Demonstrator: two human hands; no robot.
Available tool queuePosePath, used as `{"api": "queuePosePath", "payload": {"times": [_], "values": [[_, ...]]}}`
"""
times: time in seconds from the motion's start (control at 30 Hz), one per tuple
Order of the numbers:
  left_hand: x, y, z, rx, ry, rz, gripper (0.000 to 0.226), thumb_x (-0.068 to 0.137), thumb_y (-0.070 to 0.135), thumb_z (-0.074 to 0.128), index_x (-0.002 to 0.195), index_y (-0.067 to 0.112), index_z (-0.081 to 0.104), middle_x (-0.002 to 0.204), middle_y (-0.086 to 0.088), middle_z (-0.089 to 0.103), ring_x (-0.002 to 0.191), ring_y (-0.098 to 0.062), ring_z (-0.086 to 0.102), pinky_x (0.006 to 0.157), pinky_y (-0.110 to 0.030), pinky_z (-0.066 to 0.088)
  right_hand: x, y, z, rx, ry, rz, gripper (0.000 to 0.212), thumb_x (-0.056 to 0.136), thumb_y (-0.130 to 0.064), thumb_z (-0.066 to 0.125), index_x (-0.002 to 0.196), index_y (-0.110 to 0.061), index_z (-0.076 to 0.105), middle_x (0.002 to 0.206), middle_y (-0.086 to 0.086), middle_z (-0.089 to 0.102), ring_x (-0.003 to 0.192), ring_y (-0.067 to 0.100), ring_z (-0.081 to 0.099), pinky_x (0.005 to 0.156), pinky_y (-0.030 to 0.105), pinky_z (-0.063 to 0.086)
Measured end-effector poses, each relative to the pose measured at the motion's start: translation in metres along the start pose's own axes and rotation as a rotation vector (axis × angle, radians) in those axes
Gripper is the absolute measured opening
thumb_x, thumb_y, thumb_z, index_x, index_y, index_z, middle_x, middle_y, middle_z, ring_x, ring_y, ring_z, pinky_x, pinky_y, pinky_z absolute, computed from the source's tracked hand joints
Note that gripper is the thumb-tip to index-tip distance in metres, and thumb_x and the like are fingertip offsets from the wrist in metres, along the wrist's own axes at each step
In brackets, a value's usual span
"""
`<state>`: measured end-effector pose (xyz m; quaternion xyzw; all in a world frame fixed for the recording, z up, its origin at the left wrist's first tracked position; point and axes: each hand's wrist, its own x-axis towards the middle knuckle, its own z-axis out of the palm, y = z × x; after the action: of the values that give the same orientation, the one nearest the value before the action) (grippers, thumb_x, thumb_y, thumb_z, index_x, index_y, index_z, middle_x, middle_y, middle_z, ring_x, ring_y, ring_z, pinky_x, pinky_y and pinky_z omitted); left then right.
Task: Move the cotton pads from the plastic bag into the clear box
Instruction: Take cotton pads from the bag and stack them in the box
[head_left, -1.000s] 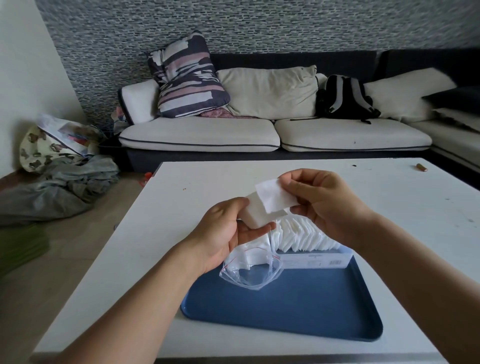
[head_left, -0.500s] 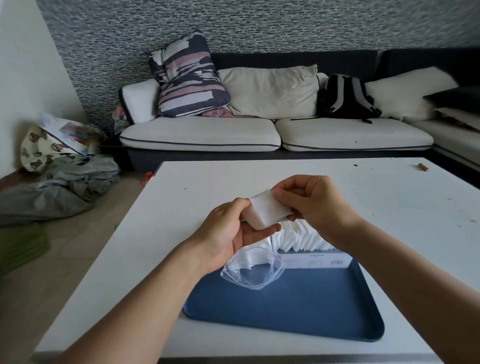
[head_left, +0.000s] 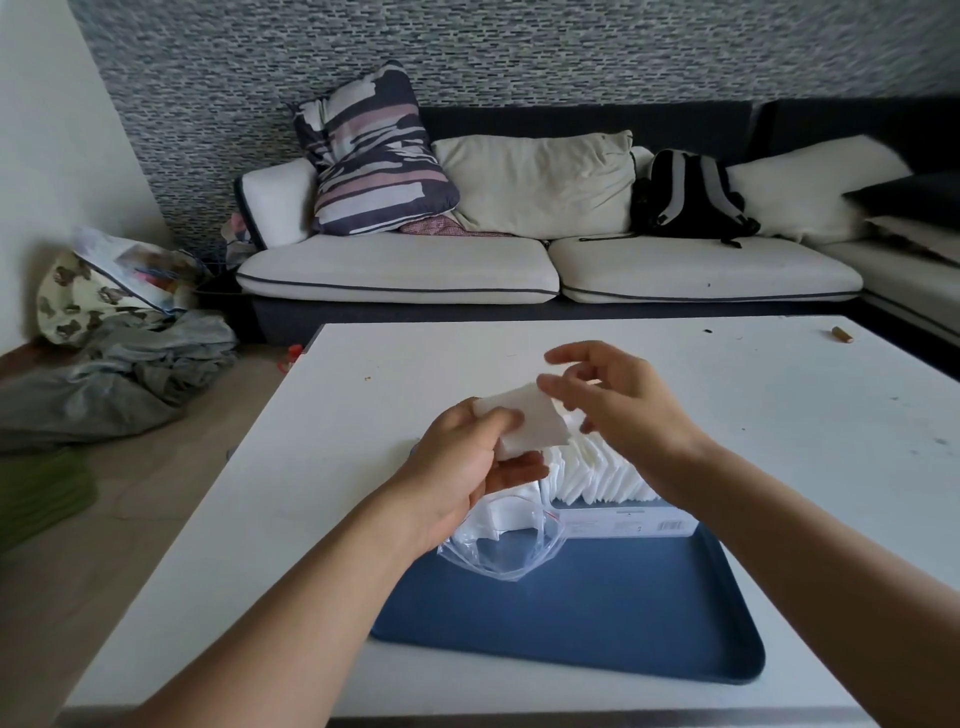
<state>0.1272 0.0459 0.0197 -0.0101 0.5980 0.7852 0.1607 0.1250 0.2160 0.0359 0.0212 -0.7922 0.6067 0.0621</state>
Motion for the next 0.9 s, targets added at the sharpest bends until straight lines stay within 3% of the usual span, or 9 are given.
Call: {"api": "queuePosePath", "payload": {"times": [0.07, 0.1, 0.23, 0.33, 0.43, 0.57, 0.7, 0.83, 0.9], "values": [[-0.001, 0.001, 0.005, 0.077, 0.027, 0.05, 0.016, 0.1, 0.011, 0.053, 0.112, 0.004, 0.058, 0.091, -0.015, 0.064, 0.065, -0.022, 0.065, 0.059, -0.032, 0.058, -0.002, -0.004, 0.003, 0.119, -0.085, 0.138, 0.059, 0.082, -0.052, 0.074, 0.13, -0.022, 0.058, 0.118, 0.004, 0.066, 0.106, 0.019, 0.065, 0.084, 0.035, 0.056], [-0.002, 0.001, 0.009, 0.111, 0.039, 0.076, 0.018, 0.1, 0.013, 0.05, 0.115, 0.005, 0.055, 0.094, -0.016, 0.062, 0.066, -0.023, 0.062, 0.057, -0.032, 0.056, -0.005, -0.005, 0.008, 0.221, -0.13, 0.206, 0.065, 0.081, -0.056, 0.072, 0.132, -0.018, 0.056, 0.12, 0.007, 0.066, 0.108, 0.023, 0.066, 0.087, 0.038, 0.058], [0.002, -0.01, 0.026, 0.267, 0.13, 0.208, 0.03, 0.1, 0.035, 0.039, 0.121, 0.016, 0.047, 0.112, -0.016, 0.063, 0.089, -0.026, 0.066, 0.068, -0.039, 0.057, -0.015, -0.008, 0.039, 0.49, -0.075, 0.313, 0.051, 0.096, -0.048, 0.06, 0.123, -0.004, 0.057, 0.087, 0.011, 0.066, 0.071, 0.019, 0.068, 0.058, 0.029, 0.053], [0.005, -0.017, 0.031, 0.334, 0.233, 0.373, 0.025, 0.102, 0.03, 0.037, 0.122, 0.016, 0.045, 0.111, -0.003, 0.06, 0.094, -0.01, 0.06, 0.074, -0.022, 0.051, -0.013, -0.005, 0.043, 0.499, -0.054, 0.311, 0.056, 0.096, -0.05, 0.058, 0.126, -0.003, 0.057, 0.103, 0.021, 0.071, 0.095, 0.031, 0.073, 0.082, 0.045, 0.058], [0.014, -0.014, 0.032, 0.357, 0.277, 0.447, 0.018, 0.107, 0.02, 0.03, 0.12, 0.016, 0.043, 0.11, -0.002, 0.056, 0.091, -0.006, 0.056, 0.065, -0.009, 0.046, -0.009, -0.006, 0.034, 0.489, -0.13, 0.251, 0.049, 0.096, -0.042, 0.061, 0.118, 0.002, 0.065, 0.103, 0.02, 0.071, 0.1, 0.027, 0.073, 0.09, 0.037, 0.058], [0.034, -0.013, 0.033, 0.312, 0.275, 0.443, 0.022, 0.107, 0.019, 0.032, 0.126, 0.02, 0.043, 0.123, -0.01, 0.056, 0.103, -0.019, 0.059, 0.084, -0.032, 0.054, 0.004, 0.001, 0.026, 0.431, -0.149, 0.174, 0.042, 0.097, -0.034, 0.063, 0.118, 0.002, 0.065, 0.113, 0.023, 0.072, 0.105, 0.031, 0.072, 0.077, 0.031, 0.061], [0.057, -0.015, 0.036, 0.315, 0.204, 0.303, 0.024, 0.105, 0.024, 0.042, 0.129, 0.025, 0.043, 0.116, -0.006, 0.057, 0.101, -0.018, 0.06, 0.078, -0.031, 0.054, 0.026, 0.012, -0.001, 0.299, -0.2, 0.252, 0.034, 0.097, -0.03, 0.065, 0.117, -0.002, 0.066, 0.105, 0.016, 0.074, 0.095, 0.024, 0.074, 0.084, 0.036, 0.062], [0.082, -0.025, 0.025, 0.752, 0.191, 0.347, 0.024, 0.097, 0.028, 0.055, 0.118, 0.017, 0.06, 0.114, 0.001, 0.063, 0.097, -0.011, 0.059, 0.076, -0.019, 0.046, 0.045, 0.031, -0.029, 0.311, 0.016, 0.403, 0.028, 0.095, -0.02, 0.068, 0.116, -0.001, 0.06, 0.1, 0.015, 0.065, 0.083, 0.023, 0.067, 0.072, 0.032, 0.061], [0.089, -0.035, 0.02, 1.068, 0.136, 0.374, 0.025, 0.093, 0.029, 0.06, 0.114, 0.016, 0.064, 0.122, 0.002, 0.06, 0.107, -0.016, 0.056, 0.084, -0.026, 0.048, 0.051, 0.04, -0.039, 0.368, 0.138, 0.472, 0.022, 0.095, -0.018, 0.068, 0.109, -0.004, 0.057, 0.1, 0.017, 0.062, 0.081, 0.026, 0.065, 0.068, 0.032, 0.058]]}}
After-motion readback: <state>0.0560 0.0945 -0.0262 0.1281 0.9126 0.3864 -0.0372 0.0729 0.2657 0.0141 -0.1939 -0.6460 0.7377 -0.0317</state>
